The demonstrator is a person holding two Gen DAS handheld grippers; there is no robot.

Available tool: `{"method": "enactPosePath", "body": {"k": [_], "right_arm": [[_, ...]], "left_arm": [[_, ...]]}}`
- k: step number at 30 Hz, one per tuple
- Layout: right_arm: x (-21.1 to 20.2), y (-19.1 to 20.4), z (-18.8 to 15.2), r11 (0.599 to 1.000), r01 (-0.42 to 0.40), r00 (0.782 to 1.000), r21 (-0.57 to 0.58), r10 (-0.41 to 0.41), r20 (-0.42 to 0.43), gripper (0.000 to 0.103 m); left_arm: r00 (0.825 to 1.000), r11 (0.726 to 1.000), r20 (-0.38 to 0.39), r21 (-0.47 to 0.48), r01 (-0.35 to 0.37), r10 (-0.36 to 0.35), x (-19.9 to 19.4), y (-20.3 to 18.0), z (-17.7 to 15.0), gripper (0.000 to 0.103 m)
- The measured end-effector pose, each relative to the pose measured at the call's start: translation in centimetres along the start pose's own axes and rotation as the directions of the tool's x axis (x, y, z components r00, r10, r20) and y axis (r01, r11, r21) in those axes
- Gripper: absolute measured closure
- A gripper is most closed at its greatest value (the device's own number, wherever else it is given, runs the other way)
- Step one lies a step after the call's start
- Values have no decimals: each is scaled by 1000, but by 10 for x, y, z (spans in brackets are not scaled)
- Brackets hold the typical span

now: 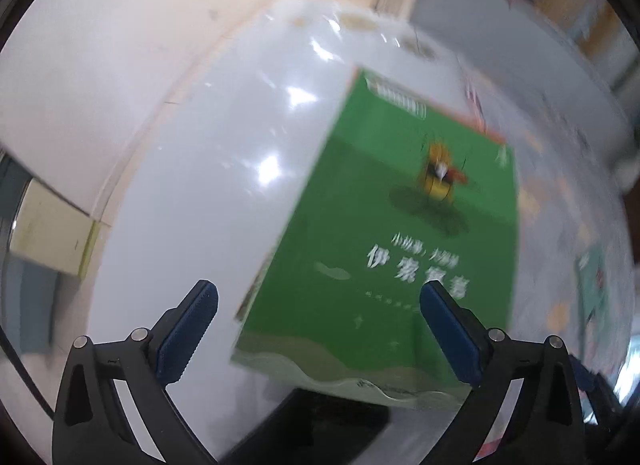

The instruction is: Organize books

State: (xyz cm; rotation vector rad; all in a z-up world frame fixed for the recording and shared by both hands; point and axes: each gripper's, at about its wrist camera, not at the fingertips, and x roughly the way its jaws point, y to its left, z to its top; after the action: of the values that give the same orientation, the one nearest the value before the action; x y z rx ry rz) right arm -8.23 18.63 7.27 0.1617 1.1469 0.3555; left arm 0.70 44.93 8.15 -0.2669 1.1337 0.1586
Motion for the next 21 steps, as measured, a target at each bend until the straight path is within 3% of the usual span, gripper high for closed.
{"method": "enactPosePath", "body": {"k": [3,7,13,17,19,21], "right_arm": [[-32,-53,3,994,34,996,101,-42,74,22],[-60,-135,18,969,116,982,218,-145,124,22],[-86,-238,15,933,158,972,322,-204,115,22],[-107,-291,9,963,121,979,239,-156,132,22],[-102,-310,13,982,66,991,176,-85,106,22],[-93,-329,14,992,-12,999,126,6,49,22]], "left_arm": [[983,986,91,-17,164,-161,-43,-23,-9,3],[958,965,119,64,254,-260,-61,-89,-24,2],[915,910,-42,100,403,-401,-23,-215,-72,3],[880,882,-154,80,464,-449,6,-285,-111,3],[876,883,-180,62,465,-448,19,-312,-131,3],[883,895,-186,33,444,-431,28,-324,-145,3]]}}
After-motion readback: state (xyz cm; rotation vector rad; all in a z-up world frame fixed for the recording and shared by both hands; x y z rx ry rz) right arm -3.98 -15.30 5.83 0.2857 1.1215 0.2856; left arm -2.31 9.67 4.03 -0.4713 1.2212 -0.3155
